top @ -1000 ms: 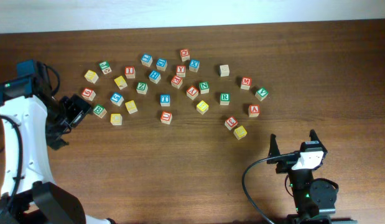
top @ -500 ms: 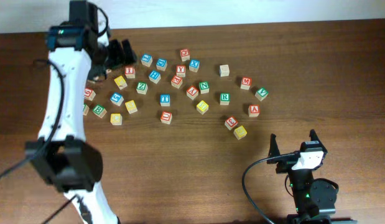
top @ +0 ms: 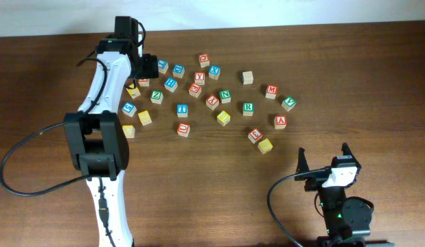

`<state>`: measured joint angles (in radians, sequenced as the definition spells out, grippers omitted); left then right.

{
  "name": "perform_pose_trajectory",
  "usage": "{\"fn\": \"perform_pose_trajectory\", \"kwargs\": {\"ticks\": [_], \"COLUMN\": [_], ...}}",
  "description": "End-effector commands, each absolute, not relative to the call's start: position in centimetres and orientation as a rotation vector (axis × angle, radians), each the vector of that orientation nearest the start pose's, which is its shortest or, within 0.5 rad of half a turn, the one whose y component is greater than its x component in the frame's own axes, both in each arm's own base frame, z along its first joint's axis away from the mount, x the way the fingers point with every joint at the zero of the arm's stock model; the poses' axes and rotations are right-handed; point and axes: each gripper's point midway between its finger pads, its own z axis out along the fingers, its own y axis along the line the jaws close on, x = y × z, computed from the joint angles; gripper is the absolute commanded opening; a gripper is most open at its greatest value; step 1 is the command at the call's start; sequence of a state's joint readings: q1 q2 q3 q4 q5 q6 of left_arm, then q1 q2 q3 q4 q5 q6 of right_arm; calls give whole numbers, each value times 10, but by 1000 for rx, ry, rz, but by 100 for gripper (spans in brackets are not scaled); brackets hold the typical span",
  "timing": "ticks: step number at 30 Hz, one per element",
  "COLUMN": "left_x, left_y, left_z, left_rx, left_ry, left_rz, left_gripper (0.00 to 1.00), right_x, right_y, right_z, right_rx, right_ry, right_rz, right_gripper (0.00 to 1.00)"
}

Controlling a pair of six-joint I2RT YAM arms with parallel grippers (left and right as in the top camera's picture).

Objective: Spell out ICRA
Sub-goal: 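Lower the left gripper onto the red I block and close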

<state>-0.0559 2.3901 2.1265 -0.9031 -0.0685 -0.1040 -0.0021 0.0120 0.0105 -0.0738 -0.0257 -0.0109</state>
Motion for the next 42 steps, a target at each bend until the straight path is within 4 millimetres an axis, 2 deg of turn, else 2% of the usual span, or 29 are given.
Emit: {"fn": "perform_pose_trajectory", "kwargs": {"ticks": [1, 2, 4, 7, 9, 14, 16, 24, 27, 30, 33, 36, 39, 41, 42], "left_x": [566, 565, 566, 568, 569, 571, 571, 575, 575, 575, 575, 574, 572, 572, 572], "left_y": [-13, -13, -14, -15, -15, -15, -15, -15, -15, -15, -15, -15, -15, -15, -15], "left_z": [43, 37, 29, 18, 17, 18, 18, 19, 19, 19, 19, 17, 13, 13, 13], "left_rx": [-75, -74, -72, -71, -71, -72, -72, -72, -72, -73, -72, -72, -72, -72, -72], "left_ry": [2748, 2757, 2762, 2769, 2766, 2758, 2756, 2741, 2741, 2739, 2740, 2746, 2759, 2759, 2759], "left_rz": [92, 93, 93, 94, 94, 93, 93, 90, 90, 91, 90, 90, 93, 93, 93], "left_gripper": [84, 83, 75, 70, 58, 48, 48, 30, 32, 30, 42, 41, 38, 25, 22], "right_x": [246, 246, 246, 246, 246, 246, 246, 246, 246, 246, 246, 246, 246, 246, 246], "right_y": [2, 2, 2, 2, 2, 2, 2, 2, 2, 2, 2, 2, 2, 2, 2], "right_z": [155, 155, 155, 155, 155, 155, 155, 155, 155, 155, 155, 155, 155, 155, 155], "right_rx": [-16, -16, -16, -16, -16, -16, -16, -16, -16, -16, -16, -16, -16, -16, -16], "right_ry": [1650, 1650, 1650, 1650, 1650, 1650, 1650, 1650, 1650, 1650, 1650, 1650, 1650, 1650, 1650], "right_rz": [7, 7, 7, 7, 7, 7, 7, 7, 7, 7, 7, 7, 7, 7, 7], "right_gripper": [98, 98, 98, 98, 98, 98, 98, 98, 98, 98, 98, 98, 98, 98, 98]}}
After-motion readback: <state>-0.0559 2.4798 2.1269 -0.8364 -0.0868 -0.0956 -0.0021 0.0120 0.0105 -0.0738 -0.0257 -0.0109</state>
